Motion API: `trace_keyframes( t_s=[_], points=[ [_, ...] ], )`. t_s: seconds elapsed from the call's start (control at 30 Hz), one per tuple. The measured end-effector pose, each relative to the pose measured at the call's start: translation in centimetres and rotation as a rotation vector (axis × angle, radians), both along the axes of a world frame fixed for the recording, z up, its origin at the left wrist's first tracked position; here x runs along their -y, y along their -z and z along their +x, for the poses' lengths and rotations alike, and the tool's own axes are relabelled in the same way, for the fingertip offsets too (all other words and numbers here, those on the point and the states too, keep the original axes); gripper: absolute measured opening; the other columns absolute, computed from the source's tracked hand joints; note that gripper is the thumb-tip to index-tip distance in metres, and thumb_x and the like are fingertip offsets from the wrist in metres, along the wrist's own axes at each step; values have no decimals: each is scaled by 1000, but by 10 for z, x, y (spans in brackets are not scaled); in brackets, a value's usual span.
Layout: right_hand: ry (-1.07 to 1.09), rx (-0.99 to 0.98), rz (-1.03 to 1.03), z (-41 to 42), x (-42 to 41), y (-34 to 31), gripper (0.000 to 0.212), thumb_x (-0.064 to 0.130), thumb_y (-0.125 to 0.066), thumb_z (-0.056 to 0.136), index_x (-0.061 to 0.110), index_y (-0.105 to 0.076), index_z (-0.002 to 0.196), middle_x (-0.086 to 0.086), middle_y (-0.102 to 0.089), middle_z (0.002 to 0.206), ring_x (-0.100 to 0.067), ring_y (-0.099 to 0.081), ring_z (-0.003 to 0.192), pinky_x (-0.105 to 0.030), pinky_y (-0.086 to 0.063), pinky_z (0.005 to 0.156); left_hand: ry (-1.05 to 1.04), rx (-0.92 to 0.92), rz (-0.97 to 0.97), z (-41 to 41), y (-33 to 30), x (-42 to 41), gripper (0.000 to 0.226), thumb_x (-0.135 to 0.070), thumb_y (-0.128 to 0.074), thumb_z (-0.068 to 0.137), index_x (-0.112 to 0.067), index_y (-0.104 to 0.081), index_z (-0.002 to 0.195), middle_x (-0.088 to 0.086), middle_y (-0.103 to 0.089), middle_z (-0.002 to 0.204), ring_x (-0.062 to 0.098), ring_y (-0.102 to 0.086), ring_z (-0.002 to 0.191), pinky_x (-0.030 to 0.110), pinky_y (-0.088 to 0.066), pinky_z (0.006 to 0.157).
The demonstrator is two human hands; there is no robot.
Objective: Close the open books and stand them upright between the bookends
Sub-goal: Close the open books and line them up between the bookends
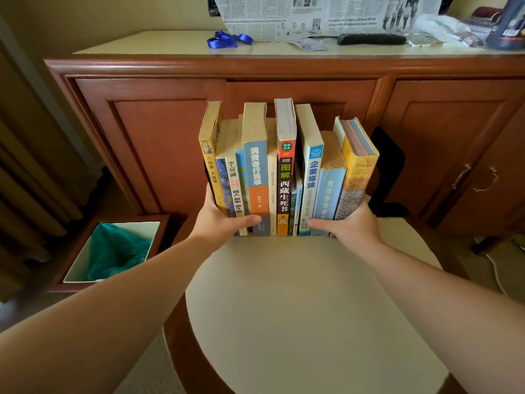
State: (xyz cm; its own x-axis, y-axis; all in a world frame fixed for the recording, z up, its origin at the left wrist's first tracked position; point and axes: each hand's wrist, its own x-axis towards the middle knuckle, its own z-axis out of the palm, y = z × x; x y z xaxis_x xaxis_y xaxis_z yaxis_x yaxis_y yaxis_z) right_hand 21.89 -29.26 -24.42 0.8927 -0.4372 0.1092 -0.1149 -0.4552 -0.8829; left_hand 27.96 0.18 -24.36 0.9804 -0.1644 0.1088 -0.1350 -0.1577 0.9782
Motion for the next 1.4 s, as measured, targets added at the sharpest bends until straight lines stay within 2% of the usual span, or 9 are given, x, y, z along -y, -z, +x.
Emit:
trace_keyframes(
  t_s=[0.23, 0.57, 0.7, 0.8, 0.9, 1.0, 1.13, 1.3, 1.4],
  points=[
    [-3, 16, -24, 6, -2, 4, 97, 53, -103, 42, 28, -59, 124, 15, -72, 110, -11, -69, 100, -32, -58, 86, 36, 17, -44, 9, 14, 1, 105, -15, -104, 60, -17, -45, 146, 4, -72, 131, 25, -70, 122, 57, -55, 103],
    [-32, 37, 76, 8, -2, 13, 106, 66, -97, 33, 32, -59, 126, 17, -73, 112, -5, -70, 104, -37, -59, 92, 37, -1, -36, 11, 14, 0, 101, -31, -101, 63, -21, -45, 147, 1, -72, 133, 23, -69, 124, 56, -55, 104],
    [-38, 42, 110, 7, -4, 16, 99, 54, -101, 40, 30, -59, 127, 18, -73, 111, -4, -69, 102, -40, -59, 94, 33, 9, -10, 10, 13, 1, 99, -31, -101, 65, -20, -47, 147, 2, -72, 132, 24, -70, 122, 55, -56, 102],
    [-44, 42, 112, 7, -4, 17, 103, 62, -98, 36, 31, -60, 127, 17, -74, 112, -6, -70, 104, -41, -60, 94, 12, 8, 12, 9, 15, 1, 97, -27, -101, 66, -19, -47, 147, 0, -73, 130, 21, -70, 121, 53, -57, 102],
    [-40, 39, 107, 8, -3, 19, 104, 68, -97, 34, 34, -62, 126, 18, -75, 112, -4, -71, 103, -38, -60, 91, 5, 20, 25, 11, 16, 1, 99, -33, -102, 64, -21, -49, 146, -3, -74, 129, 19, -71, 120, 53, -57, 103],
    [-30, 46, 105, 9, -5, 21, 96, 55, -102, 40, 32, -63, 125, 16, -75, 111, -4, -71, 102, -30, -58, 87, -7, 24, 41, 13, 18, 1, 99, -34, -103, 63, -24, -49, 146, -6, -74, 128, 16, -71, 120, 51, -56, 104],
    [-11, 50, 105, 9, -8, 20, 93, 45, -103, 45, 28, -61, 126, 16, -73, 111, 2, -67, 99, -15, -49, 74, -17, 25, 50, 13, 18, 2, 97, -33, -102, 63, -27, -49, 144, -8, -74, 127, 14, -70, 119, 51, -56, 104],
    [4, 51, 96, 8, -9, 16, 98, 46, -104, 44, 29, -59, 129, 18, -72, 111, -1, -67, 100, -16, -48, 75, -8, 35, 85, 10, 13, 1, 93, -32, -100, 66, -28, -47, 143, -11, -73, 127, 11, -70, 119, 46, -57, 103],
    [27, 70, 86, 6, -9, 16, 106, 46, -105, 42, 28, -54, 133, 19, -69, 114, -6, -67, 102, -25, -52, 83, -14, 27, 124, 5, 6, 2, 90, -35, -99, 65, -28, -49, 140, -16, -75, 122, 3, -71, 113, 38, -60, 97]
  ],
)
